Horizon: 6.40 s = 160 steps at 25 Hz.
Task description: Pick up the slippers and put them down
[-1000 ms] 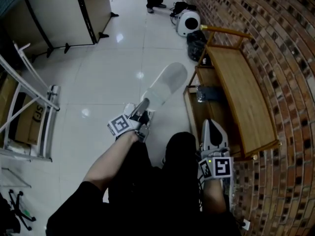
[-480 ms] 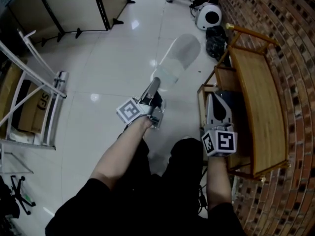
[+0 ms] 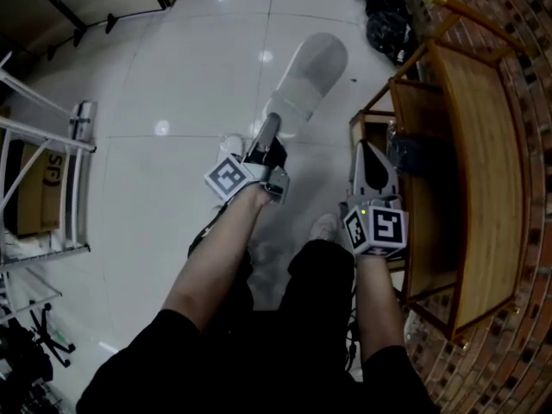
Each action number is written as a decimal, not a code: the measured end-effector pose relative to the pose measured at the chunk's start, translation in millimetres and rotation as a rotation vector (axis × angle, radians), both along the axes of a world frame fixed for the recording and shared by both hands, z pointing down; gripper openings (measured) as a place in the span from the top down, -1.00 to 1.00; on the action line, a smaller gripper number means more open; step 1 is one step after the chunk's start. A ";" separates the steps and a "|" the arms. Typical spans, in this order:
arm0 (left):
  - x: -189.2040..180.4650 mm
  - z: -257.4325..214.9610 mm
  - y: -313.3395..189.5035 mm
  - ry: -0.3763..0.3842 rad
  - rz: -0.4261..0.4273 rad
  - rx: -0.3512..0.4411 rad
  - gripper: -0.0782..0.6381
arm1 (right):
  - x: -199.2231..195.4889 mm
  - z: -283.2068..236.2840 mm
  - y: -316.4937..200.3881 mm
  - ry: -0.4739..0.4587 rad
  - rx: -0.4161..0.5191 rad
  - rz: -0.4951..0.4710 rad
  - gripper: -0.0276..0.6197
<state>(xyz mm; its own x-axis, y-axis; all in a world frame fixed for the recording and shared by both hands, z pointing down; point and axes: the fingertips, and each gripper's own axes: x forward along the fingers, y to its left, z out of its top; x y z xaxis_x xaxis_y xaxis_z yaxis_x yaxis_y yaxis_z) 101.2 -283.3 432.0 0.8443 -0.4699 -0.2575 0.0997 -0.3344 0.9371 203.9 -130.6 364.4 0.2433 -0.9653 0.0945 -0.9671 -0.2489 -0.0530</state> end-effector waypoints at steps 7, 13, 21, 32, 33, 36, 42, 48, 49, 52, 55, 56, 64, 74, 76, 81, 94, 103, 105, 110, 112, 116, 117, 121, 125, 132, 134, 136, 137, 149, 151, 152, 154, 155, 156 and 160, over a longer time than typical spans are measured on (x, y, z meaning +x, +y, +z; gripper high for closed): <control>19.8 112.9 21.8 -0.042 0.034 -0.195 0.59 | 3.7 87.0 -16.2 -0.081 -0.121 -0.039 0.89; 17.4 231.7 53.1 -0.205 -0.031 -0.384 0.59 | 23.6 158.4 -23.7 -0.163 -0.251 -0.010 0.89; 8.2 351.0 99.3 -0.349 -0.101 -0.596 0.59 | 12.2 226.4 -15.6 -0.381 -0.339 -0.006 0.89; 2.0 417.7 144.7 -0.643 -0.070 -0.718 0.52 | 14.9 223.2 -4.1 -0.456 -0.334 -0.065 0.89; 4.7 419.2 146.5 -0.676 -0.048 -0.710 0.47 | 13.3 221.5 -3.5 -0.473 -0.324 -0.076 0.89; 12.4 422.4 146.3 -0.777 0.009 -0.677 -0.03 | 14.0 217.9 -0.3 -0.496 -0.305 -0.083 0.89; -16.7 441.6 169.3 -1.263 0.226 -0.512 -0.11 | 13.7 212.8 0.3 -0.486 -0.307 -0.098 0.89; -17.1 435.4 173.6 -1.314 0.342 -0.364 -0.10 | 9.4 205.6 -7.1 -0.464 -0.295 -0.108 0.89; -9.4 428.3 167.9 -1.308 0.354 -0.316 -0.10 | 8.7 204.5 -7.7 -0.459 -0.296 -0.105 0.89; 16.2 398.3 143.8 -1.271 0.370 -0.180 -0.10 | 8.1 197.7 -9.7 -0.426 -0.299 -0.094 0.89; 36.4 361.2 114.7 -1.240 0.381 -0.030 -0.10 | 12.7 184.5 -12.5 -0.367 -0.292 -0.084 0.89; 40.5 348.0 103.5 -1.243 0.385 0.036 -0.10 | 15.7 178.3 -14.4 -0.344 -0.287 -0.083 0.89; 51.3 189.5 12.5 -1.204 0.235 0.504 -0.04 | 16.7 84.9 -47.5 -0.195 -0.186 -0.094 0.89; 12.7 -27.0 -3.9 -1.064 0.014 0.801 -0.04 | -17.4 -52.1 -27.8 -0.084 -0.042 -0.096 0.89; 10.9 -79.9 -8.9 -1.014 -0.058 0.852 -0.04 | -16.7 -94.2 -28.6 -0.014 0.008 -0.102 0.89; -12.0 -191.6 30.9 -0.894 -0.165 0.964 -0.04 | -26.0 -171.1 10.2 0.066 0.108 -0.054 0.89; -125.4 -280.3 102.2 -0.685 -0.371 0.999 0.78 | -112.0 -223.0 70.0 0.032 0.278 -0.060 0.89; -160.8 -277.3 132.0 -0.694 -0.372 1.026 0.78 | -164.0 -214.1 99.6 0.116 0.285 -0.141 0.89; -166.4 -271.4 142.1 -0.678 -0.359 1.025 0.78 | -174.1 -206.5 106.8 0.126 0.281 -0.156 0.89; -197.6 -249.3 170.6 -0.645 -0.349 1.075 0.78 | -186.3 -184.8 132.5 0.142 0.265 -0.166 0.89; -215.5 -240.8 177.1 -0.649 -0.353 1.089 0.78 | -188.2 -174.1 142.8 0.142 0.247 -0.175 0.89; -253.3 -230.8 181.5 -0.646 -0.382 1.118 0.78 | -184.2 -160.1 165.1 0.141 0.214 -0.176 0.89; -263.1 -229.9 183.0 -0.636 -0.384 1.127 0.78 | -182.7 -159.1 170.4 0.146 0.211 -0.172 0.89; -295.8 -218.1 181.3 -0.647 -0.383 1.151 0.78 | -165.5 -150.0 187.3 0.183 0.195 -0.156 0.89; -315.3 -201.9 180.0 -0.710 -0.378 1.149 0.78 | -145.8 -133.0 202.2 0.169 0.164 -0.112 0.89; -347.8 -178.2 203.0 -0.747 -0.388 1.093 0.78 | -152.3 -124.2 227.6 0.138 0.158 -0.099 0.89; -352.6 -181.8 213.0 -0.741 -0.406 1.086 0.78 | -156.4 -128.2 238.4 0.145 0.166 -0.102 0.89; -355.8 -187.4 226.4 -0.733 -0.419 1.084 0.78 | -161.0 -131.6 251.1 0.149 0.174 -0.107 0.89; -357.8 -188.9 234.1 -0.732 -0.420 1.080 0.78 | -163.6 -131.9 258.5 0.148 0.176 -0.108 0.89; -387.5 -180.9 336.9 -0.756 -0.427 1.036 0.78 | -192.9 -124.3 352.5 0.147 0.174 -0.126 0.89; -387.8 -180.0 353.0 -0.742 -0.424 1.038 0.78 | -191.2 -122.6 368.7 0.146 0.174 -0.115 0.89; -387.6 -180.1 359.5 -0.739 -0.426 1.040 0.78 | -189.3 -122.4 375.8 0.144 0.176 -0.109 0.89; -386.3 -182.0 368.9 -0.740 -0.434 1.045 0.78 | -185.2 -124.2 387.5 0.141 0.185 -0.096 0.89; -385.2 -183.2 372.7 -0.739 -0.436 1.048 0.78 | -183.4 -125.2 392.6 0.139 0.190 -0.091 0.89; -384.0 -183.8 376.3 -0.738 -0.436 1.051 0.78 | -181.8 -125.8 397.5 0.138 0.196 -0.086 0.89; -376.8 -183.8 385.6 -0.729 -0.432 1.055 0.78 | -173.0 -124.4 407.9 0.122 0.205 -0.062 0.89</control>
<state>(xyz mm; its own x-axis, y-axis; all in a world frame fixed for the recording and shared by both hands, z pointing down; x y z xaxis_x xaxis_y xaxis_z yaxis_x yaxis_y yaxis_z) -275.6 102.2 248.2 0.7790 -0.5881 -0.2176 -0.6007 -0.7994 0.0105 30.9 277.3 240.0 0.1809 -0.9747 -0.1315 -0.9824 -0.1853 0.0218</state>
